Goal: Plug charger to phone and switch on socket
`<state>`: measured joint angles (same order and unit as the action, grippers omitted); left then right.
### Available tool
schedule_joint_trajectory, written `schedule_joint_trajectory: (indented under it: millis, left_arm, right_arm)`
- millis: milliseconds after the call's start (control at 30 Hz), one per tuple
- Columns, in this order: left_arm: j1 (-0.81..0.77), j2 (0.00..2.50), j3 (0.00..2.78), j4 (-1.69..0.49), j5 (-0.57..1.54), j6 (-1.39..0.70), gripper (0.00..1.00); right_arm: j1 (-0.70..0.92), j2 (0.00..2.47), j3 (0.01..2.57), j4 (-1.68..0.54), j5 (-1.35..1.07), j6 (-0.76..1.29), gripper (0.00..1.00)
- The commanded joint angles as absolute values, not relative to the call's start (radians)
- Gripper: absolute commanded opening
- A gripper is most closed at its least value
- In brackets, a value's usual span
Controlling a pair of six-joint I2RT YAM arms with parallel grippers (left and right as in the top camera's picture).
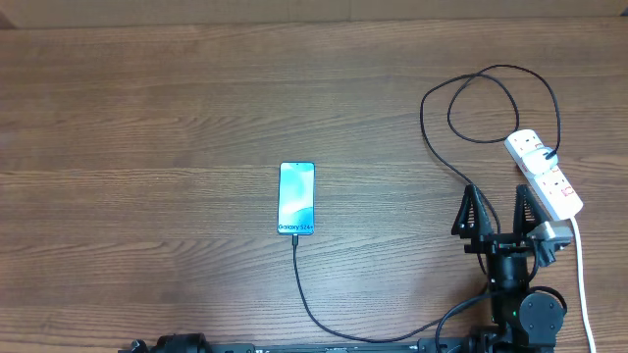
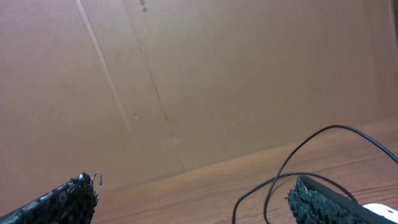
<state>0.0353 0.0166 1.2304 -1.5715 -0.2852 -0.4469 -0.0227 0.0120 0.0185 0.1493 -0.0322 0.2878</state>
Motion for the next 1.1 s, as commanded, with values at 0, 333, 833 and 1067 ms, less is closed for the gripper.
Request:
schedule_joint_trajectory:
  millis: [0, 333, 833, 1067]
  left_arm:
    - [0.041, 0.004, 1.232, -1.568, -0.295, -0.461, 1.00]
    - [0.041, 0.004, 1.232, -1.568, -0.295, -0.461, 0.99]
    - [0.041, 0.004, 1.232, -1.568, -0.295, -0.461, 0.99]
    - [0.041, 0.004, 1.232, -1.568, -0.295, -0.461, 0.99]
  right_arm:
    - [-0.019, 0.003, 0.008, 0.125, -0.013, 0.290, 1.00]
    - [-0.040, 0.003, 0.007, -0.084, 0.011, 0.278, 1.00]
    - [-0.043, 0.003, 0.008, -0.084, 0.006, 0.280, 1.00]
    - [-0.043, 0.003, 0.008, -0.084, 0.007, 0.280, 1.00]
